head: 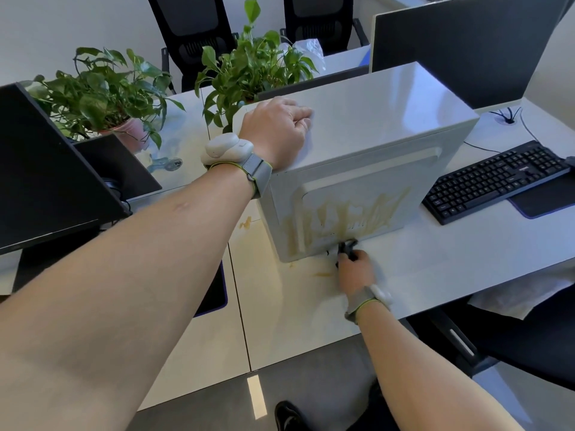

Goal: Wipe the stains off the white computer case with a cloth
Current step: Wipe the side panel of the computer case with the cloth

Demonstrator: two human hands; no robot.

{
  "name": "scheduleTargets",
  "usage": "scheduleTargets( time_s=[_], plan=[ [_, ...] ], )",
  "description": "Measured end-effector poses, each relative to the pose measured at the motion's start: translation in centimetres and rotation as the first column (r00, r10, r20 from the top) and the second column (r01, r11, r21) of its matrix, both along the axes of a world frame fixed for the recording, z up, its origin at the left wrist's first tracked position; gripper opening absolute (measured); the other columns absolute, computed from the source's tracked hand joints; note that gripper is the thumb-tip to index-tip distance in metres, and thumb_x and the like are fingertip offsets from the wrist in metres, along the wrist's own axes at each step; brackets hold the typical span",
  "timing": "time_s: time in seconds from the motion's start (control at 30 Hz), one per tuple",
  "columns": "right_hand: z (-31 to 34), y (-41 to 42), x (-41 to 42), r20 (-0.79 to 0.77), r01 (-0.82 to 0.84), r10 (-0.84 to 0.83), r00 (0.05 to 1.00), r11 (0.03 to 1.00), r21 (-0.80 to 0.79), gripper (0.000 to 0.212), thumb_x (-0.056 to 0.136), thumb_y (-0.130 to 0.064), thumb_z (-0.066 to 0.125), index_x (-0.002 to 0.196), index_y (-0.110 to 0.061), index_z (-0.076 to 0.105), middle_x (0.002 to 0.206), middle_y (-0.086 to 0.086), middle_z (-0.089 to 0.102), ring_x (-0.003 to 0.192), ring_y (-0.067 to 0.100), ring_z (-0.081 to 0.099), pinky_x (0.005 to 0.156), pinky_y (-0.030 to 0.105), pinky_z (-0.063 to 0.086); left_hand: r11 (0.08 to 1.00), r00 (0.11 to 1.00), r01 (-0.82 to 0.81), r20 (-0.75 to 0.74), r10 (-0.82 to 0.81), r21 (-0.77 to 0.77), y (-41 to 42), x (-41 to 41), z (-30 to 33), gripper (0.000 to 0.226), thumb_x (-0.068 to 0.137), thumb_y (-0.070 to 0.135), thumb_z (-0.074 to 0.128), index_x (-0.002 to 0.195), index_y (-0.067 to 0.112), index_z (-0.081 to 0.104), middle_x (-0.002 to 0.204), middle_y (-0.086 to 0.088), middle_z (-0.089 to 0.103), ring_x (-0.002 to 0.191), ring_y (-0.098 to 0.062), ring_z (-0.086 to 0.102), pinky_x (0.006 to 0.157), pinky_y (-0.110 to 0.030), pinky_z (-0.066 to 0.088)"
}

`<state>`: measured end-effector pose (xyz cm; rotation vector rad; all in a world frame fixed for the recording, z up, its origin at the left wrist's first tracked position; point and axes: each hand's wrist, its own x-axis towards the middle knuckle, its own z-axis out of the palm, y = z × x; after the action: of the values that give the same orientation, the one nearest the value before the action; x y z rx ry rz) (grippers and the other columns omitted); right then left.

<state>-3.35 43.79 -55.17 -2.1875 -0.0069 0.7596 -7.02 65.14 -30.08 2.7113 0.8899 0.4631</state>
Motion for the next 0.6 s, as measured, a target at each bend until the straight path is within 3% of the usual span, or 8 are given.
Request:
scheduleTargets(
  time_s=[0.07,0.17,0.3,0.47,0.53,0.6],
  plan=[
    [-0.1,0.6,-1.0,0.088,-0.268,0.284,0.955,0.950,-0.163,0.040,0.099,-0.026,0.046,0.137,-0.024,0.058,0.126,0.012,0.063,0.108,0.034,0.063,0.095,0.040,0.052,1.000,1.000,0.001,0.006,-0.001,0.002,0.0,0.1,-0.1,0.038,0.099,0.045,0.043,0.129,0.044,0.067,0.142,0.018,0.056,0.132,-0.021,0.047,0.110,-0.036,0.036],
    [-0.2,2.3,-4.1,0.090,-0.483,0.512,0.854,0.846,-0.224,0.050,0.097,-0.008,0.038,0.142,-0.022,0.056,0.151,0.009,0.042,0.127,0.033,0.055,0.104,0.036,0.044,1.000,0.999,0.002,0.032,-0.002,0.007,0.0,0.0,-0.1,0.036,0.100,0.043,0.046,0.129,0.043,0.067,0.143,0.017,0.056,0.134,-0.018,0.046,0.111,-0.035,0.036],
    [-0.8,5.4,-6.8,0.077,-0.621,0.659,0.748,0.736,-0.270,0.038,0.100,-0.021,0.043,0.134,-0.022,0.057,0.142,0.002,0.046,0.117,0.029,0.058,0.089,0.038,0.047,1.000,0.998,0.003,0.059,-0.002,-0.008,0.2,0.0,-0.2,0.035,0.100,0.043,0.048,0.128,0.042,0.069,0.145,0.013,0.056,0.135,-0.017,0.047,0.113,-0.036,0.036],
    [-1.8,6.7,-7.6,0.126,-0.819,0.870,0.476,0.491,-0.298,0.026,0.101,-0.034,0.051,0.120,-0.018,0.060,0.128,0.008,0.053,0.109,0.030,0.056,0.094,0.043,0.052,1.000,0.999,-0.003,0.047,0.003,-0.003,0.3,0.1,-0.3,0.034,0.101,0.044,0.047,0.129,0.044,0.067,0.146,0.014,0.054,0.135,-0.017,0.047,0.114,-0.035,0.034],
    [-2.1,6.6,-7.2,0.183,-0.811,0.895,0.407,0.446,-0.378,0.028,0.100,-0.044,0.054,0.116,-0.021,0.060,0.126,0.009,0.052,0.113,0.033,0.052,0.095,0.044,0.047,1.000,0.999,0.013,0.049,-0.013,-0.006,0.6,0.2,-0.3,0.035,0.099,0.046,0.047,0.128,0.044,0.068,0.145,0.015,0.055,0.133,-0.017,0.049,0.113,-0.036,0.035],
    [-2.6,6.1,-6.5,0.246,-0.747,0.882,0.403,0.472,-0.469,0.026,0.100,-0.042,0.054,0.117,-0.023,0.060,0.126,0.011,0.050,0.116,0.036,0.047,0.095,0.045,0.045,1.000,0.998,0.022,0.051,-0.021,-0.016,1.0,0.3,-0.3,0.036,0.098,0.047,0.047,0.127,0.044,0.068,0.145,0.016,0.056,0.133,-0.016,0.049,0.114,-0.038,0.036]
  ],
)
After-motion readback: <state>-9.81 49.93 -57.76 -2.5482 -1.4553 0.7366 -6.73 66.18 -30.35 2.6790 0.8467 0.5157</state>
